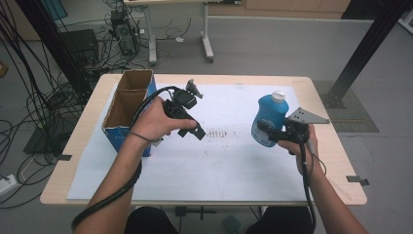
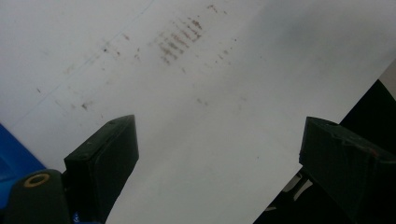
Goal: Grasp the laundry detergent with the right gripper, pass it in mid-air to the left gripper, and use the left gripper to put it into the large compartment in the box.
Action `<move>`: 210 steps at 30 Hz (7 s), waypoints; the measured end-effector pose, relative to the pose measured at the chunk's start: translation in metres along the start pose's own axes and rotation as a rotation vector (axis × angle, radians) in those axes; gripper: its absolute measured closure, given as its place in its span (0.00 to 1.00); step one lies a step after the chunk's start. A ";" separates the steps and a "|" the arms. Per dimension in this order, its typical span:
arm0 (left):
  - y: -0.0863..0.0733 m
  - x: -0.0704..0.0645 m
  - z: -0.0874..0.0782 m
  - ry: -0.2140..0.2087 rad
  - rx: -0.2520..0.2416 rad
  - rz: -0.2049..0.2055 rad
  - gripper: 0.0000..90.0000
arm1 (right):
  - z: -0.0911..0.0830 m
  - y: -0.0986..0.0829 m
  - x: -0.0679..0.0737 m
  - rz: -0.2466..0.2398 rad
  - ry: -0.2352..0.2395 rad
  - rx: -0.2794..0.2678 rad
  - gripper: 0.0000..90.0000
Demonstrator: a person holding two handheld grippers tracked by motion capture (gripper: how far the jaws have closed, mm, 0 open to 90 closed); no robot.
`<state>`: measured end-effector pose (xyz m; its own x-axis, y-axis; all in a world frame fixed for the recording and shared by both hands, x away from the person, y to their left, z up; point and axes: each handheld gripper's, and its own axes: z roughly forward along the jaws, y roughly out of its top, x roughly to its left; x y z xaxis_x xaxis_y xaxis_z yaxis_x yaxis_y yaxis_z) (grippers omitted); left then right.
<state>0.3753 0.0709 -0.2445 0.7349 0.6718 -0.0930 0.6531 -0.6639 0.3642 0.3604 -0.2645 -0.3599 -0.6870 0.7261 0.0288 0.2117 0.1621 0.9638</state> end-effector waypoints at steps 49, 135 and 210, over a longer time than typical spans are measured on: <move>0.061 -0.054 -0.050 -0.109 0.100 0.553 0.13 | 0.025 0.061 0.029 -0.154 0.665 0.070 0.49; 0.077 -0.081 -0.051 -0.127 0.065 0.621 0.13 | 0.044 0.069 0.067 -0.200 0.763 0.092 0.49; 0.077 -0.083 -0.050 -0.121 0.078 0.626 0.13 | 0.045 0.070 0.070 -0.212 0.764 0.102 0.49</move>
<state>0.3552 -0.0199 -0.1622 0.9939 0.1102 0.0100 0.1015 -0.9434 0.3157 0.3583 -0.1729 -0.3027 -0.9982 0.0206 0.0565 0.0601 0.3326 0.9412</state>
